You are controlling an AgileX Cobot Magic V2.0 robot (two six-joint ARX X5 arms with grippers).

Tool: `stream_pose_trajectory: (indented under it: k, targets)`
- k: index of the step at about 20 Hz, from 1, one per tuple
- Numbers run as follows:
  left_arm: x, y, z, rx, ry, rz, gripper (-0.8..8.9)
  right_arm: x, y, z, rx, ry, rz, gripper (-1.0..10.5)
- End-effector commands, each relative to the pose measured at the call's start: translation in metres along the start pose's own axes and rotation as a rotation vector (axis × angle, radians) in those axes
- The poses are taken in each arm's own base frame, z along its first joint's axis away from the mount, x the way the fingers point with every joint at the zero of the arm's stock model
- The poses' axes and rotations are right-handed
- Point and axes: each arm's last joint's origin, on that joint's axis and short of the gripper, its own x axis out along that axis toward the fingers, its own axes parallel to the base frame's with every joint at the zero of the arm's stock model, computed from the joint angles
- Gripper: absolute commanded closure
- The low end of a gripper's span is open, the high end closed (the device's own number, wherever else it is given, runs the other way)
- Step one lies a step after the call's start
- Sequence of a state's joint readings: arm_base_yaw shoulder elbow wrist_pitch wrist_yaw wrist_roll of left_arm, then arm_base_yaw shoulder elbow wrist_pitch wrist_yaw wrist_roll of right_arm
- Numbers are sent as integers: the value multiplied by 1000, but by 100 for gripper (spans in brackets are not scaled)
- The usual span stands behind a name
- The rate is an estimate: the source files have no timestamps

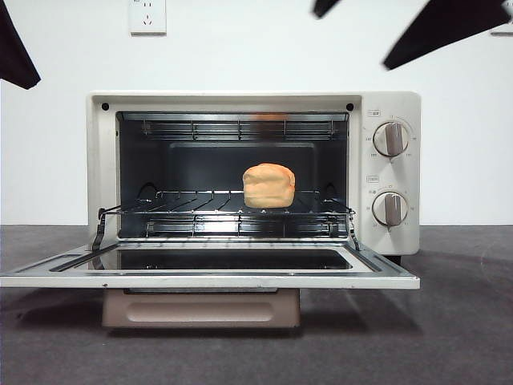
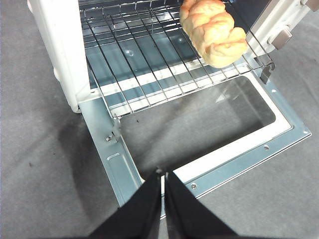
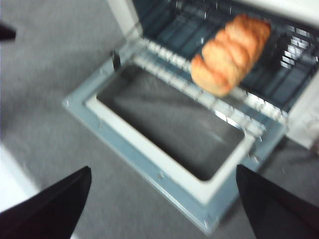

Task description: The left arm flap open the oven, the right arm pick bread and place it into oven, the left arm flap close the oven

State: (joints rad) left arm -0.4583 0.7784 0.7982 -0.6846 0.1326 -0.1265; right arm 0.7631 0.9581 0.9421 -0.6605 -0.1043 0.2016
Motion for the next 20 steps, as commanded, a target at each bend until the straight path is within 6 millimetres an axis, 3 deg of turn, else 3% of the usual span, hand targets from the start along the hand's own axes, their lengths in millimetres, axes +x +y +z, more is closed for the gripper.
stream_pose_trajectory:
  k: [1, 11, 20]
  targets:
    - [0, -1, 2, -13, -3, -2, 797, -10, 3, 2, -44, -28, 7, 484]
    - [3, 6, 0, -75, -13, 25, 797, -21, 3, 0, -46, -56, 16, 484]
    - [50, 44, -50, -247, -21, 109, 799, -21, 3, -2, -43, -30, 11, 484]
